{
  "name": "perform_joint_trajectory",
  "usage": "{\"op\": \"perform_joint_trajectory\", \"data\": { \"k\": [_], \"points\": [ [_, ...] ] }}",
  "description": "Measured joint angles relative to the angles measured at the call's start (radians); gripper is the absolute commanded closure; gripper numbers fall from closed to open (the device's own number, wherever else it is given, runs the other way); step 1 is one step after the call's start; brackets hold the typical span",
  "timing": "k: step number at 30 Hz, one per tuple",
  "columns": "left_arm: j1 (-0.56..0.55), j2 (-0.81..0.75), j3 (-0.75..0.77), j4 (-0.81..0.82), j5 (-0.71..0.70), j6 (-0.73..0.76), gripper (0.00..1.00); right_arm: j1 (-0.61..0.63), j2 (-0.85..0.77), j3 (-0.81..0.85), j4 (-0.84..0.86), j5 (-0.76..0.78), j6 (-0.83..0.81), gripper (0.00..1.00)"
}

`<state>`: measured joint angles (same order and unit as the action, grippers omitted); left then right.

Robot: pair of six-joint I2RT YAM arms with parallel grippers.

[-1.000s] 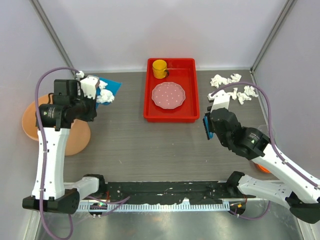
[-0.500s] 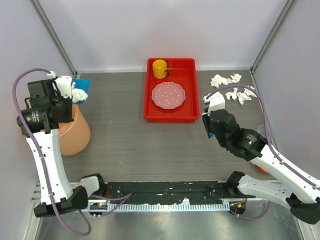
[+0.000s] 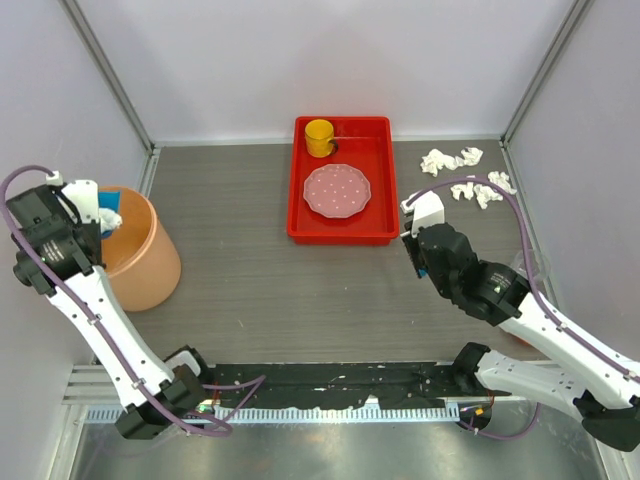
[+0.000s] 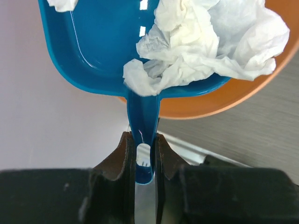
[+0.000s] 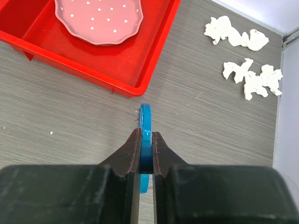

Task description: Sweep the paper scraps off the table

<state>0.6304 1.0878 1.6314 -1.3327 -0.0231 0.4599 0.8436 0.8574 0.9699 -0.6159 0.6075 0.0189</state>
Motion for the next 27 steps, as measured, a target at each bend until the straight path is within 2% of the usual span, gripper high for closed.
{"op": "perform_joint_trajectory", "data": {
  "k": [6, 15, 27],
  "points": [
    [0.039, -0.055, -0.126, 0.091, -0.132, 0.133, 1.0, -0.002, 0.012, -0.003, 0.019, -0.017, -0.024, 0.99],
    [0.04, -0.107, -0.282, 0.297, -0.255, 0.443, 1.0, -0.003, 0.037, -0.001, 0.026, -0.044, -0.044, 0.99],
    [0.008, -0.164, -0.446, 0.642, -0.406, 0.78, 1.0, -0.003, 0.039, 0.003, 0.033, -0.06, -0.048, 0.99]
  ]
}}
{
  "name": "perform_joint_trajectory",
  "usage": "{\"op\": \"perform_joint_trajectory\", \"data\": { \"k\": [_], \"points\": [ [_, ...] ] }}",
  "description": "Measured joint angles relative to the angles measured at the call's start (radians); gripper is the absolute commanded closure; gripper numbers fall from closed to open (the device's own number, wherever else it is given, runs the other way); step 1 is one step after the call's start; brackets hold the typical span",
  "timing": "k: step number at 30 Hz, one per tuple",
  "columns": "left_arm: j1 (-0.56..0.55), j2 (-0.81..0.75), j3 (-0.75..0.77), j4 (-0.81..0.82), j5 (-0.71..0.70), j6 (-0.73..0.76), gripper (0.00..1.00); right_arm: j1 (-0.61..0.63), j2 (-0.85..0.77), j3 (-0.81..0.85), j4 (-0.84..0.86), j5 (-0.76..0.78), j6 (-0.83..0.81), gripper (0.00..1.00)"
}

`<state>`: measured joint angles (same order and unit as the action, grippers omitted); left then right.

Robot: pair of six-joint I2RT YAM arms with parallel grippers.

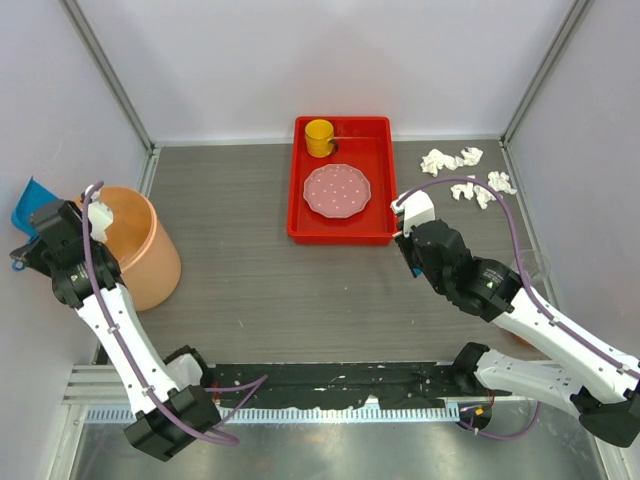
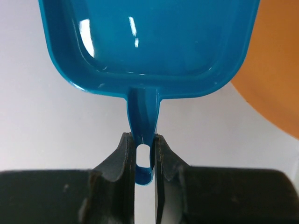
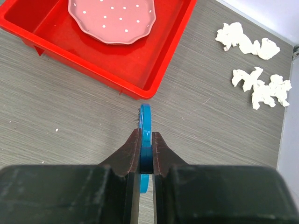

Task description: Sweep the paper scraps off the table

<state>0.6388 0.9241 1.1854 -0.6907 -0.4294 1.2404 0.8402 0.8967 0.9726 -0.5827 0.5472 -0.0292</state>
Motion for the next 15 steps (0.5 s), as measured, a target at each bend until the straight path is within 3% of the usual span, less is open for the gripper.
{"op": "perform_joint_trajectory", "data": {
  "k": [5, 10, 15],
  "points": [
    [-0.011, -0.017, -0.071, 0.126, -0.037, 0.123, 1.0, 0.0, 0.0, 0.0, 0.0, -0.003, -0.004, 0.99],
    [-0.016, -0.014, -0.066, 0.191, -0.059, 0.156, 1.0, 0.0, 0.0, 0.002, 0.0, -0.003, -0.012, 0.99],
    [-0.019, 0.041, 0.094, 0.041, -0.024, 0.04, 1.0, -0.01, 0.0, 0.014, -0.001, -0.002, -0.02, 0.99]
  ]
}}
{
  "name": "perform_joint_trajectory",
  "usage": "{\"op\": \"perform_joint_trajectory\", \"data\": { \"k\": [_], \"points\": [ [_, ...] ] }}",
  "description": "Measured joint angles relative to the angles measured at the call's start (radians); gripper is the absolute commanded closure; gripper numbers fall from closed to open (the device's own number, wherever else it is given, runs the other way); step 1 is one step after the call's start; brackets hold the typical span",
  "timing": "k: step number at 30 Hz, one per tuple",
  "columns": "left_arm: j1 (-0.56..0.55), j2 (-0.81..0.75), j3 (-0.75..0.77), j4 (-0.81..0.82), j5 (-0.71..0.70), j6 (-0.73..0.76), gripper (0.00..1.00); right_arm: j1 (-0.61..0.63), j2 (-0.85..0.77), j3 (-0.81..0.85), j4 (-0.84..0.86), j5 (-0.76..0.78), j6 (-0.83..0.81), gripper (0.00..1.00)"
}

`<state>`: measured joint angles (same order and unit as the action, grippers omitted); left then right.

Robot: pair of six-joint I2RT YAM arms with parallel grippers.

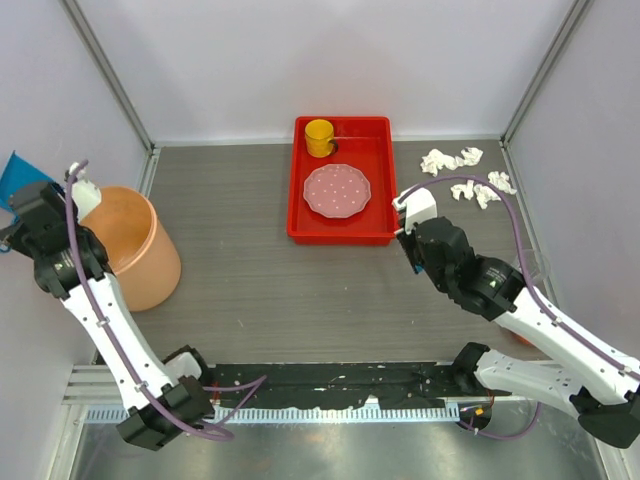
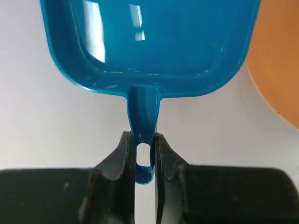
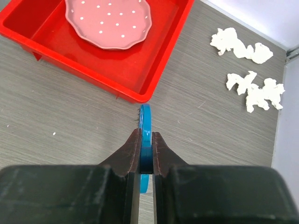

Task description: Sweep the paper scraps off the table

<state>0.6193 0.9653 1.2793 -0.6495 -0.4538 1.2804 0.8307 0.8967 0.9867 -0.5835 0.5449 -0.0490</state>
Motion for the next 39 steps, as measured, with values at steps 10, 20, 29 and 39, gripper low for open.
{"op": "perform_joint_trajectory", "data": {
  "k": [10, 20, 29, 39],
  "points": [
    [-0.064, 0.171, 0.552, -0.568, 0.541, -0.399, 1.0, -0.285, 0.085, 0.106, 0.072, -0.047, -0.025, 0.99],
    [-0.492, 0.169, 0.347, -0.665, 0.746, -0.639, 1.0, -0.763, 0.417, 0.257, 0.335, -0.201, 0.073, 0.99],
    [-0.692, 0.142, -0.058, -0.701, 0.907, -0.568, 1.0, -0.872, 0.8, 0.336, 0.662, -0.244, -0.219, 0.99],
    [-0.843, 0.394, -0.23, -0.543, 0.883, -0.565, 1.0, -0.853, 1.036, 0.391, 0.837, -0.216, -0.81, 0.99]
  ]
}}
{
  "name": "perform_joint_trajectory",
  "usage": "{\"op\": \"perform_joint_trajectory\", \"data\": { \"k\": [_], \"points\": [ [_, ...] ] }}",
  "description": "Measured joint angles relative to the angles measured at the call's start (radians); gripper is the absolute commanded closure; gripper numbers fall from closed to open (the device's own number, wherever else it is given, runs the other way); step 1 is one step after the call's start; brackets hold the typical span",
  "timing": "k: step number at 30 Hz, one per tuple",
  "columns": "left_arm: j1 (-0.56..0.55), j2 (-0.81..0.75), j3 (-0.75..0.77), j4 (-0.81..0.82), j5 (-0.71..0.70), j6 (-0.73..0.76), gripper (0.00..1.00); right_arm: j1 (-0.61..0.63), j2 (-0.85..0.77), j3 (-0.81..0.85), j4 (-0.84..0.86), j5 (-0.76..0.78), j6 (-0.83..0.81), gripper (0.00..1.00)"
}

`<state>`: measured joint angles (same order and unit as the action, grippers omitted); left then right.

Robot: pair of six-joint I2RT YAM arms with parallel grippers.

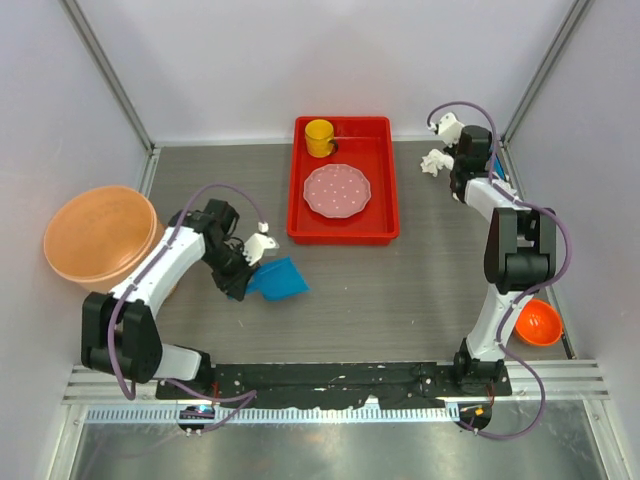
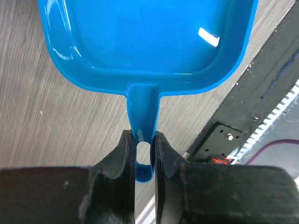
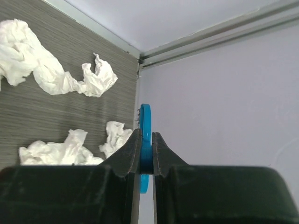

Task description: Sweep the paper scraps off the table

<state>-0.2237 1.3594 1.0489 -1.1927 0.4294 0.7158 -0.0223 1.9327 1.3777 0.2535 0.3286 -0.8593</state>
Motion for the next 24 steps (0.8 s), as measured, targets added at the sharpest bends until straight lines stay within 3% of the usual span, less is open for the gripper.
{"op": "perform_joint_trajectory", "data": {
  "k": [5, 10, 15, 24],
  "points": [
    [-0.108, 0.056, -0.057, 0.109, -0.054, -0.034, 1.0, -0.012, 0.0, -0.048, 0.051, -0.029, -0.133, 0.99],
    [-0.143, 0.085, -0.076, 0.172, -0.063, -0.062, 1.0, -0.012, -0.003, -0.177, 0.089, -0.055, -0.182, 0.99],
    [-0.143, 0.085, -0.077, 0.211, -0.063, -0.069, 1.0, 0.027, -0.017, -0.309, 0.097, -0.048, -0.182, 0.99],
    [-0.143, 0.064, -0.109, 0.254, -0.072, -0.064, 1.0, 0.239, -0.262, -0.449, 0.006, -0.038, -0.031, 0.99]
  ]
}}
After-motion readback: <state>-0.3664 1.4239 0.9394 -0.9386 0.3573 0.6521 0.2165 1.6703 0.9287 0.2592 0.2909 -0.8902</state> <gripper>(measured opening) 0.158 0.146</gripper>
